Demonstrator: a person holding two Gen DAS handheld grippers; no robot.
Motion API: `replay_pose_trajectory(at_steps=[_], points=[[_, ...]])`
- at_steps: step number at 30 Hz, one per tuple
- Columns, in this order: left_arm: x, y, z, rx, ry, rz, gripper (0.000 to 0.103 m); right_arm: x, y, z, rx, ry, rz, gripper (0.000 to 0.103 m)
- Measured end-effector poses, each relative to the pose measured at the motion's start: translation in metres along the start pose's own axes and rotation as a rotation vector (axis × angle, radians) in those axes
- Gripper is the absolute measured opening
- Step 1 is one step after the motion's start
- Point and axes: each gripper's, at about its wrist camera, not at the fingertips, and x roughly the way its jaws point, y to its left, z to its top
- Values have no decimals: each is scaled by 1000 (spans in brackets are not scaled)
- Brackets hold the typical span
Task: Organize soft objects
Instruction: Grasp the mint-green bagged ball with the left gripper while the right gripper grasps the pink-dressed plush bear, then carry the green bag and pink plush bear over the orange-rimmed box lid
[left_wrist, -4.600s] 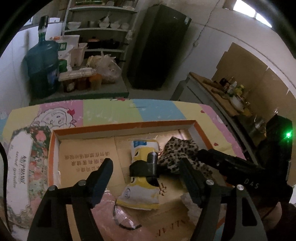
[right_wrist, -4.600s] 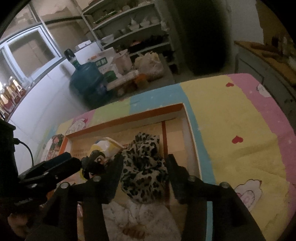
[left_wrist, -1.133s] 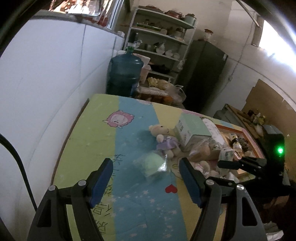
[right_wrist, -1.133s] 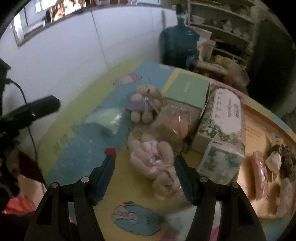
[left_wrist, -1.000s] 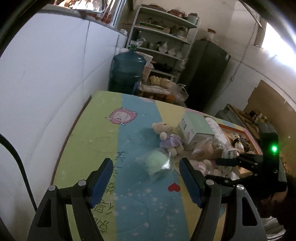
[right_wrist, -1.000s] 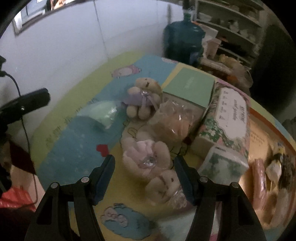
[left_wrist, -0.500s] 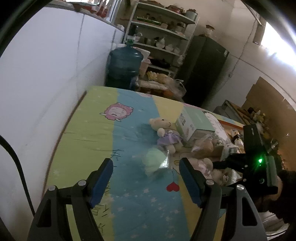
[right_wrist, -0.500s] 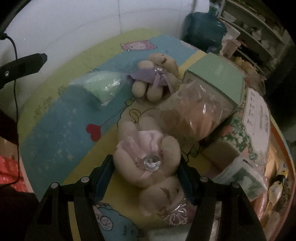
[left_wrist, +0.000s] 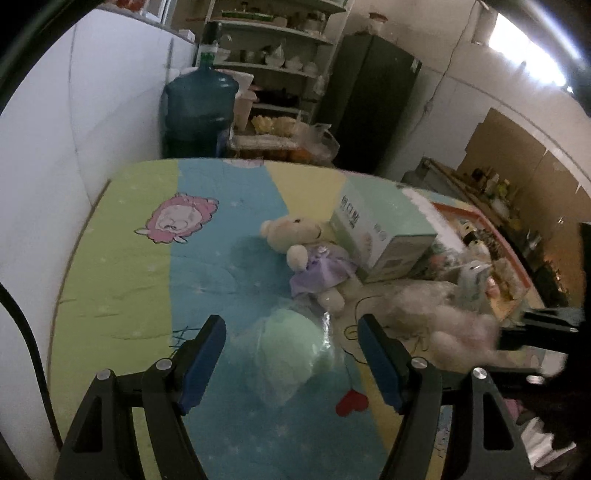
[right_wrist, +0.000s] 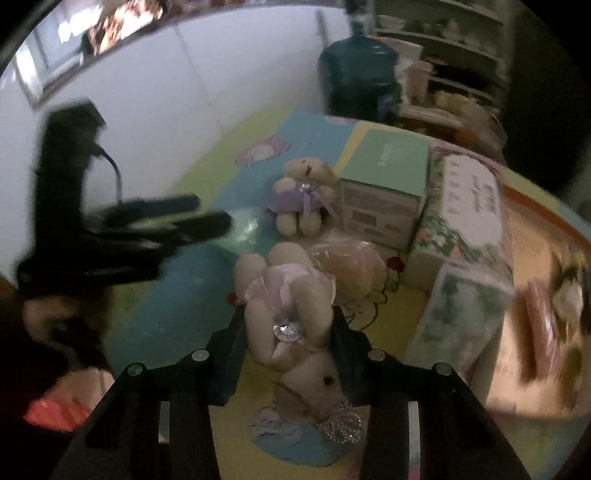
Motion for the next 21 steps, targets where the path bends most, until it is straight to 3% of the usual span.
replay_pose_trajectory(at_steps=[6,9,13,21], points=[[27,3,-10,-3,74,-2,68,-26,4,-12,66,-46,1,44],[28,4,-13,-5,66,-9,66,-33,6,-17,94,-58,8,44],[28,5,-13,-11,62,-9,45,-38,4,-18,124,-79,25,44],[14,-3,-16,4,35,5,44,-51,6,-17,133,-120,35,44]])
